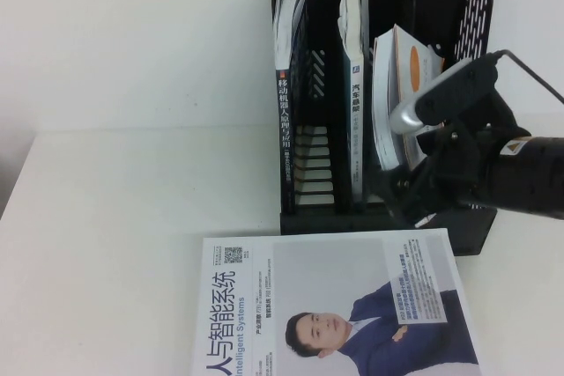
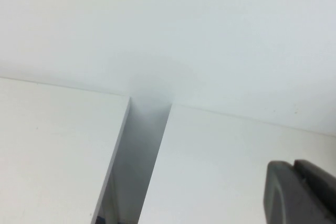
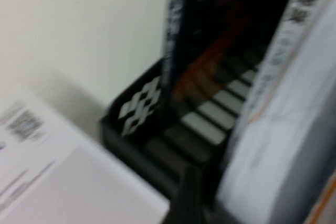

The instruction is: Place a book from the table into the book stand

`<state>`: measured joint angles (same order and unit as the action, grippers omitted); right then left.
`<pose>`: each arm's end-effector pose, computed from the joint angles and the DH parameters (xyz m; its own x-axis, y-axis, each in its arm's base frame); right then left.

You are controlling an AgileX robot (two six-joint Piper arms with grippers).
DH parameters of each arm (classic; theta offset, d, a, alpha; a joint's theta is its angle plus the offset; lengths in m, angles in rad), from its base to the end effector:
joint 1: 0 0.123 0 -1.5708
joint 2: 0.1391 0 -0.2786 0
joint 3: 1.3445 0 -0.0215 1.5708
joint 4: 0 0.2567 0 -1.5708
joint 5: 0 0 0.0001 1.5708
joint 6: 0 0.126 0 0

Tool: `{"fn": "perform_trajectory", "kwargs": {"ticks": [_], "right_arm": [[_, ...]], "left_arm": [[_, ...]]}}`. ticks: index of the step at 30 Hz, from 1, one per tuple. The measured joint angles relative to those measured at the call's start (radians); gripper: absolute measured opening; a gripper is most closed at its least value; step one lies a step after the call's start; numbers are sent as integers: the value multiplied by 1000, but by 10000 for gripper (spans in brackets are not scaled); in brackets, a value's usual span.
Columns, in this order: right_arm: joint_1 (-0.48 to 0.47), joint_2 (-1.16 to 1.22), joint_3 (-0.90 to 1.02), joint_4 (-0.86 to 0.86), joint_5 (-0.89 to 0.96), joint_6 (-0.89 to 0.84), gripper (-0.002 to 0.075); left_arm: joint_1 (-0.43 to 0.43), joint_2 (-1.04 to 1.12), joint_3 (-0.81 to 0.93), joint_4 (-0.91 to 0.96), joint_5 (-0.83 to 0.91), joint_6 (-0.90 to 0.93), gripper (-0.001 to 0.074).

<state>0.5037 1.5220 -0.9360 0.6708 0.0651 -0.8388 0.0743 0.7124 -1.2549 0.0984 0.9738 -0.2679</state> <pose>0.3199 0.1822 0.2307 -0.3649 -0.3930 -0.8440 -0.5822 0.8038 -0.1226 0.1284 0.0198 0.4589 -0.2951 -0.2327 -0.9267 -0.2174 0.9608 -0.1720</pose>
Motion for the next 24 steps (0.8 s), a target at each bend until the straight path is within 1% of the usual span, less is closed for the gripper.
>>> {"fn": "perform_trajectory", "kwargs": {"ticks": [2, 3, 5, 7, 8, 11, 13, 16, 20, 21, 24], "right_arm": [[0, 9, 0, 0, -32, 0, 589], [2, 9, 0, 0, -40, 0, 531], [9, 9, -2, 4, -65, 0, 394], [12, 7, -4, 6, -104, 0, 225], [12, 3, -6, 6, -130, 0, 171], [10, 2, -8, 15, -183, 4, 170], [10, 2, -8, 34, -210, 4, 163], [10, 0, -8, 99, -255, 0, 159], [10, -4, -7, 228, -347, -88, 135], [10, -6, -5, 264, -377, -116, 132], [10, -8, -3, 365, -452, -177, 123]], "left_arm": [[0, -36, 27, 2, 2, 0, 0], [0, -52, 38, 5, 4, 0, 0], [0, -81, 64, 5, 4, 0, 0], [0, -105, 88, 5, 8, 0, 0], [0, -119, 102, 2, 8, -2, 0], [0, -163, 174, -17, -16, -6, 0], [0, -200, 247, -30, -70, -9, 0], [0, -275, 404, -41, -228, -10, 0], [0, -386, 652, -45, -480, -12, 0], [0, -417, 716, -45, -526, -14, 0], [0, -509, 895, -45, -593, -16, 0]]}}
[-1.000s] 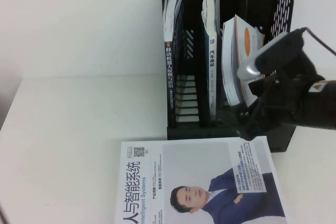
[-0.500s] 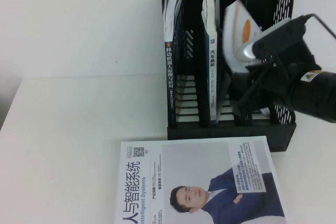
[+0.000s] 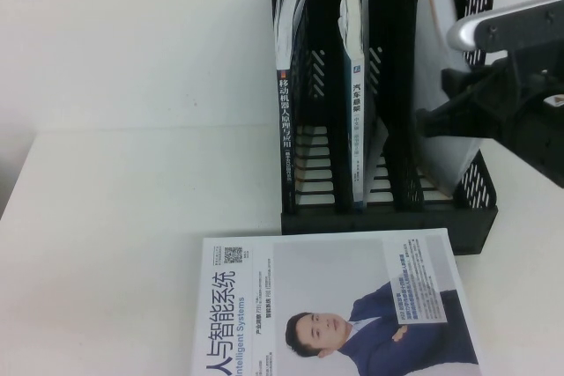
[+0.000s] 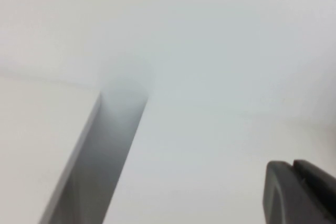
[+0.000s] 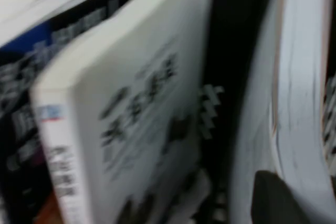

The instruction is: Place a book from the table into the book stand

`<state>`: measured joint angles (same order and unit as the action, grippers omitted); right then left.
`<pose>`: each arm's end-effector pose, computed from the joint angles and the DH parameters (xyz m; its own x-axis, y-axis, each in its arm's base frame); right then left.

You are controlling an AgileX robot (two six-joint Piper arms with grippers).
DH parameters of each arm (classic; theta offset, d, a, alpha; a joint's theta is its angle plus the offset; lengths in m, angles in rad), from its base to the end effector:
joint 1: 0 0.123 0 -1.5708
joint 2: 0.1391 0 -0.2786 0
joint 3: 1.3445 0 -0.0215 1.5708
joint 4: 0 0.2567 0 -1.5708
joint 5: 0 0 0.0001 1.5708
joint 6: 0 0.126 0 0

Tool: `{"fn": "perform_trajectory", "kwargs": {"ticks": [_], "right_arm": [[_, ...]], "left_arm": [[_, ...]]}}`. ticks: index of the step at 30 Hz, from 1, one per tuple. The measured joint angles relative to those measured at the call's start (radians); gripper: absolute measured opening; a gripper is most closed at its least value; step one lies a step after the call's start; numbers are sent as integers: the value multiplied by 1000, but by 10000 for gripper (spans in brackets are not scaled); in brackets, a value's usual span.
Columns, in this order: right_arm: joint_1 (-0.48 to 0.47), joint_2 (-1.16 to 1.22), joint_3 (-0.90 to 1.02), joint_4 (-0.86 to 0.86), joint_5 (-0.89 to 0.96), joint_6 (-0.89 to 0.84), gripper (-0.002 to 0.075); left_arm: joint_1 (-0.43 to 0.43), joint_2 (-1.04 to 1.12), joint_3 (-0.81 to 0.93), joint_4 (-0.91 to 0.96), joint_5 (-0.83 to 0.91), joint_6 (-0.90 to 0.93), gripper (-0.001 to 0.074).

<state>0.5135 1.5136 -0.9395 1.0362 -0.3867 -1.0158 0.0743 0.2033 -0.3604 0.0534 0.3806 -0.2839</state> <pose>0.3460 0.1483 0.2663 -0.2400 -0.1504 -0.9591 -0.1965 0.9750 -0.1037 0.1058 0.0104 0.2823 -0.1096 -0.2409 -0.9643 -0.1226 0.9660 -0.2274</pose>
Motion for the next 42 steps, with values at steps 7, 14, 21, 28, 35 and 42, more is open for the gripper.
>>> {"fn": "perform_trajectory", "kwargs": {"ticks": [7, 14, 21, 28, 35, 42], "right_arm": [[0, -1, 0, 100, -57, -102, 122], [0, 7, -86, 333, -102, -308, 138], [-6, 9, -177, 472, -181, -431, 140], [-8, 13, -198, 500, -173, -445, 140], [-8, 90, -199, 462, -173, -437, 140], [-8, 129, -210, 398, -191, -395, 158]], "left_arm": [[0, -199, 313, 0, -24, 42, 0], [2, -213, 370, 21, -30, 53, -1], [2, -215, 370, 23, -30, 35, -1], [2, -215, 370, 25, -30, 31, -1], [2, -215, 370, 27, -34, 30, -1], [2, -215, 370, 27, -34, 30, -1]]}}
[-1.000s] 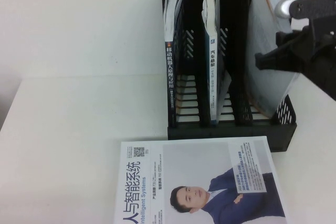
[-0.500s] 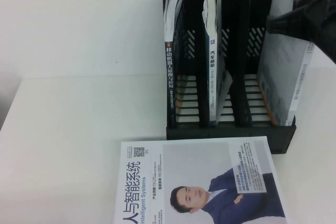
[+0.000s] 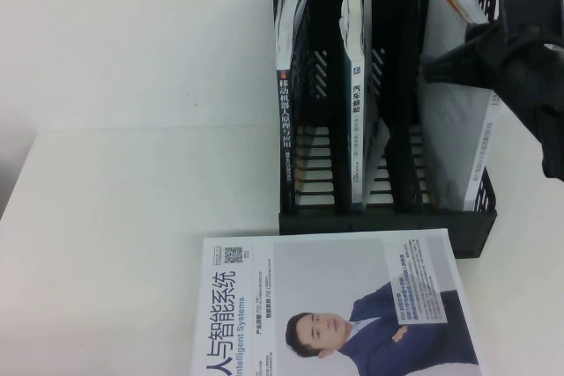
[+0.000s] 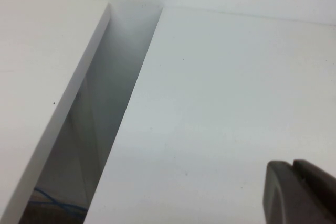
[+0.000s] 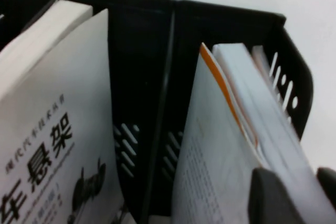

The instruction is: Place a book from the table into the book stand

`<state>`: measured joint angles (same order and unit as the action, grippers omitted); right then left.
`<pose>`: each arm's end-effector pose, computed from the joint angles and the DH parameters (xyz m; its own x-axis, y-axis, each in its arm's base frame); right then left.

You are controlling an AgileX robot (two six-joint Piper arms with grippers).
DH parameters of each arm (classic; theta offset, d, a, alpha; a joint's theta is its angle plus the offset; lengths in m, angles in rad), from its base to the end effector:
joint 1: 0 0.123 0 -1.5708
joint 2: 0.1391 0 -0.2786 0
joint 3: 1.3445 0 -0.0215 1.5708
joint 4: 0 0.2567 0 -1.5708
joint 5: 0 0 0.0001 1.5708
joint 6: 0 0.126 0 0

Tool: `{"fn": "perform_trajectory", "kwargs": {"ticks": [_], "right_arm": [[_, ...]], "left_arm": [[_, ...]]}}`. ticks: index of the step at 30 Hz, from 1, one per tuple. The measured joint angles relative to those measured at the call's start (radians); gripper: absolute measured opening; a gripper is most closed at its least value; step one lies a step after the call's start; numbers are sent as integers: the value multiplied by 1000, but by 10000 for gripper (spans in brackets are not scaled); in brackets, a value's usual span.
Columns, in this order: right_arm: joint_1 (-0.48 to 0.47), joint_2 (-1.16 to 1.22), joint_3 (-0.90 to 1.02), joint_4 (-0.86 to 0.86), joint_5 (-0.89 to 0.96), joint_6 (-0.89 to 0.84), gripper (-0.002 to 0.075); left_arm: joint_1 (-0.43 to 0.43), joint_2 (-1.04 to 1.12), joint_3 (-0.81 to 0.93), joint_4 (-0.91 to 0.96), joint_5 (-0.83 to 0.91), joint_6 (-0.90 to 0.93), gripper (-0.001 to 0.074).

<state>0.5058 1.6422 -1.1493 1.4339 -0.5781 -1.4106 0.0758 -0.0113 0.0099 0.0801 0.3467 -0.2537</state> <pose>0.3858 0.1358 0.2808 -0.2727 -0.1538 -0.9497 0.0418 0.9843 -0.1714 0.0987 0.0109 0.1705 -0.2314 -0.1954 -0.9530 -0.1453 0.9756 -0.1648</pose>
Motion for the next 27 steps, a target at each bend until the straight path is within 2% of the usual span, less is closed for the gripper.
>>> {"fn": "perform_trajectory", "kwargs": {"ticks": [2, 7, 10, 22, 24, 27], "right_arm": [[0, 0, -2, 4, -7, 0, 204], [0, 0, -38, 97, -12, -49, 380], [0, 0, -70, 156, -12, -101, 421], [0, -118, -187, 290, 6, -221, 436], [0, -158, -189, 318, 7, -281, 417], [11, -212, -168, 330, 5, -346, 337]], "left_arm": [[0, 0, 0, 0, 0, 0, -2], [0, 0, 0, 0, 0, 0, -2], [0, 0, 0, 0, 0, -2, -2], [0, 0, 0, 0, 0, -4, -2], [0, 0, 0, 0, 0, -4, -2], [0, 0, 0, 0, 0, -4, -2]]}}
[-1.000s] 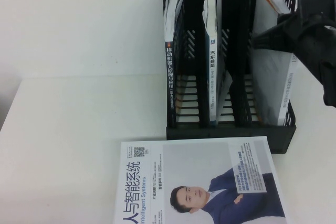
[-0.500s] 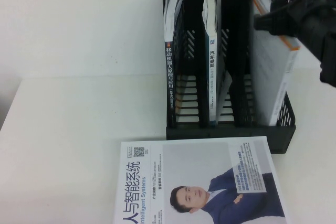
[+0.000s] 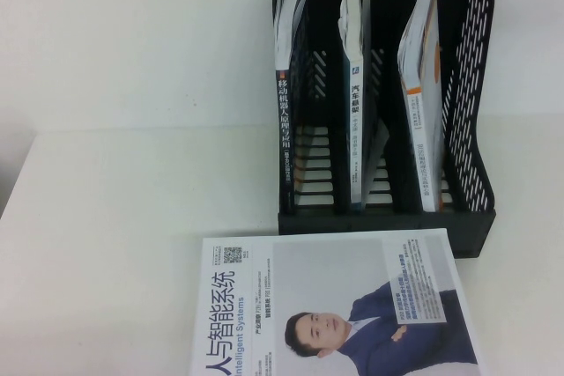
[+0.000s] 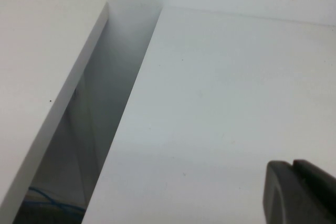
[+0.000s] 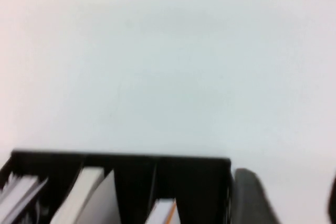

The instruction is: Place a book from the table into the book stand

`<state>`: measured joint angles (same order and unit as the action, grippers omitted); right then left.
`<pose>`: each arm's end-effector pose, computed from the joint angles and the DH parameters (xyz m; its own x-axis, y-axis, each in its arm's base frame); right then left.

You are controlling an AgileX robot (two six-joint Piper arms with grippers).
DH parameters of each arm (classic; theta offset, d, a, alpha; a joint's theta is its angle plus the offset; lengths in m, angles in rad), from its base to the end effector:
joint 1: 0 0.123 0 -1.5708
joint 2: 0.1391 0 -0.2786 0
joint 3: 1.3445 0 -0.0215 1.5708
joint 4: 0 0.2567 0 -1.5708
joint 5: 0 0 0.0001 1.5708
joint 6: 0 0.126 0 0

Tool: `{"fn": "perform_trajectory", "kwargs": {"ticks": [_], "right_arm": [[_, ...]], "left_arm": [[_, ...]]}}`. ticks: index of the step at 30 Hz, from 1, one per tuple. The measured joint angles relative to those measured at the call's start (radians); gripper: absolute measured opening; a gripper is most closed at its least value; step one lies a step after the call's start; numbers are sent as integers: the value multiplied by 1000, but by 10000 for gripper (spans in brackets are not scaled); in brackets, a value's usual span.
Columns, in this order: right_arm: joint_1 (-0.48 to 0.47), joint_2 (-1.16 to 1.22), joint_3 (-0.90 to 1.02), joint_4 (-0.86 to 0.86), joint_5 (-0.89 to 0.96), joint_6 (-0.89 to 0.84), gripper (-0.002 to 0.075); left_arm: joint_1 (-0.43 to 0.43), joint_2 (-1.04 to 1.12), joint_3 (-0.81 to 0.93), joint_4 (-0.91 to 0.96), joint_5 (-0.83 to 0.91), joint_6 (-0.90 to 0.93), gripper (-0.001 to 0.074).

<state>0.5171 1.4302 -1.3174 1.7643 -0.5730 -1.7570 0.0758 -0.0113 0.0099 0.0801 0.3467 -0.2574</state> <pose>0.3480 0.1209 0.4007 -0.1273 -0.0306 -0.9914 0.0443 0.9984 -0.0365 0.0987 0.0109 0.1705 -0.2309 -0.1990 -0.9524 -0.1461 0.9748 -0.1683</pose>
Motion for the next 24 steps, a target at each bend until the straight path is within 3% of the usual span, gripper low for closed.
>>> {"fn": "perform_trajectory", "kwargs": {"ticks": [4, 8, 15, 18, 24], "right_arm": [[60, -56, 97, 4, -60, -11, 241], [136, -77, 254, 9, -138, 57, 242], [234, -68, 442, 16, 99, 94, 315], [237, -42, 442, 16, 51, 112, 400], [237, -7, 440, -40, -1, 132, 441]], "left_arm": [[0, 0, 0, 0, 0, 0, -2], [0, 0, 0, 0, 0, 0, -2], [0, 0, 0, 2, 0, 0, -2], [0, 0, 0, 2, 0, 0, -2], [0, 0, 0, 2, 0, 0, -2]]}}
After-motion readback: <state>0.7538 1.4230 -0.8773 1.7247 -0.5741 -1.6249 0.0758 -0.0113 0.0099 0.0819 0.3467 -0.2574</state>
